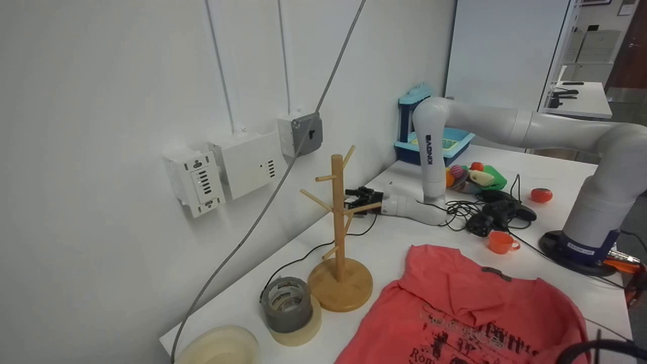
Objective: Unfold the sweatshirt sleeves
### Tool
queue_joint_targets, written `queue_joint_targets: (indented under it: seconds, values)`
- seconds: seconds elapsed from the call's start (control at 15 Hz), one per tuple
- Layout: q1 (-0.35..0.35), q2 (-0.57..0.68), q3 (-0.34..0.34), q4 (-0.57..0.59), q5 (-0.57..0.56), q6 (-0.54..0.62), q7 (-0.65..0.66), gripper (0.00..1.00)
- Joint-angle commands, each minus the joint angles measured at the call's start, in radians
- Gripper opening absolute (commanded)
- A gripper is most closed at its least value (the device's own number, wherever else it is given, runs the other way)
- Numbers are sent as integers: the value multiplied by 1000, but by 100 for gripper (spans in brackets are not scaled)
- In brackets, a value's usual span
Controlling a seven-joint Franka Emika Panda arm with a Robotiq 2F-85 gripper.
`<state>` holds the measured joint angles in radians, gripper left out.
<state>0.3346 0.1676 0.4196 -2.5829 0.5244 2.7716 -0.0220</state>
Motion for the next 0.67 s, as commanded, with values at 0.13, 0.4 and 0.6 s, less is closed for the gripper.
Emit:
queue_joint_targets:
  seconds: [0.13,0.4,0.6]
  values:
    - [-96,-18,-86,30,-164,-104,-97,100]
    - [-155,-17,-169,58,-273,-123,-122,100]
    - [-198,-26,-227,83,-338,-132,-122,100]
